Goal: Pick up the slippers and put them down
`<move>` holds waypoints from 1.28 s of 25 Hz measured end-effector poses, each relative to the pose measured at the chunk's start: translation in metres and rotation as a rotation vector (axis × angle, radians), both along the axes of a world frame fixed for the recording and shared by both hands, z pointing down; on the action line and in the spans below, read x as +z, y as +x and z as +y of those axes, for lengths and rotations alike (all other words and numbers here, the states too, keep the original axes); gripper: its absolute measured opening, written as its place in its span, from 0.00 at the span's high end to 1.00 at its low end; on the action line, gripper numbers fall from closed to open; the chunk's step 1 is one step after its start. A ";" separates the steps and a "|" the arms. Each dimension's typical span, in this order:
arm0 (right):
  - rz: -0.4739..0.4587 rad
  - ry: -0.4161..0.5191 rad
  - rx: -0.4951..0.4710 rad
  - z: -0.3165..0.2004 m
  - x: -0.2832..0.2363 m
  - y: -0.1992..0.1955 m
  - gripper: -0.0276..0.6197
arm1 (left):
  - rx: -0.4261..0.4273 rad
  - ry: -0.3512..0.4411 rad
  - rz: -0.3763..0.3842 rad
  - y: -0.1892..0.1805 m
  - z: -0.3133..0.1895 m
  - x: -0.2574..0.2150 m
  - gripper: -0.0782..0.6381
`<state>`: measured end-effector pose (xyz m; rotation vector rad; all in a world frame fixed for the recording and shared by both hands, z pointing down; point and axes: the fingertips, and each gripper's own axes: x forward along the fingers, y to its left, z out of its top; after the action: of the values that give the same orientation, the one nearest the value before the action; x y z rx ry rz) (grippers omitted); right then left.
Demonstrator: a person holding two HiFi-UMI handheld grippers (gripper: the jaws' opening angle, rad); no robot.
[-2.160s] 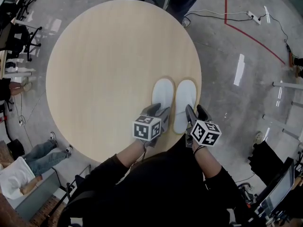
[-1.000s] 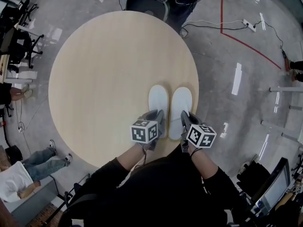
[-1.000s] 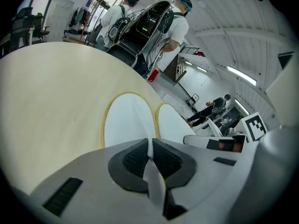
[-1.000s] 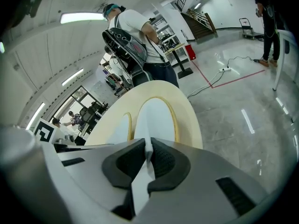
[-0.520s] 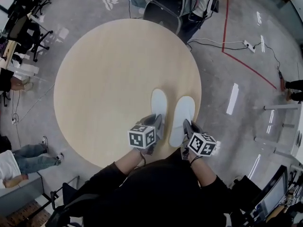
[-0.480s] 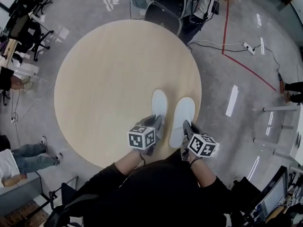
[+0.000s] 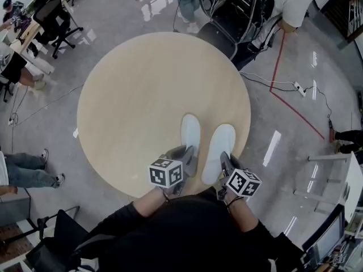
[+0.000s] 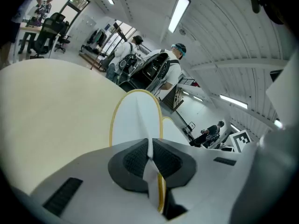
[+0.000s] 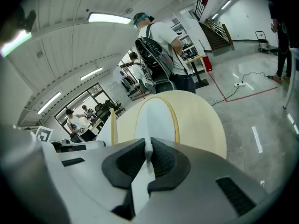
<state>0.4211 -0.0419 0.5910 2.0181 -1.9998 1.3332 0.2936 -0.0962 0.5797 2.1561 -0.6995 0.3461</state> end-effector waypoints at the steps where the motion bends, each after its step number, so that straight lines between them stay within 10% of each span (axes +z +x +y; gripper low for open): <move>1: -0.001 0.012 -0.006 0.000 -0.006 -0.009 0.91 | -0.015 0.006 0.002 -0.013 0.002 -0.004 0.84; 13: 0.020 0.232 -0.124 0.003 -0.097 -0.124 0.91 | -0.164 0.110 0.107 -0.142 0.030 -0.072 0.84; 32: -0.058 0.373 -0.303 0.023 -0.172 -0.210 0.91 | -0.320 0.276 0.154 -0.219 0.082 -0.154 0.84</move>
<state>0.2116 -0.0191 0.4185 1.7027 -2.6141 1.0298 0.0748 -0.0137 0.4252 2.2477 -1.0327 -0.0912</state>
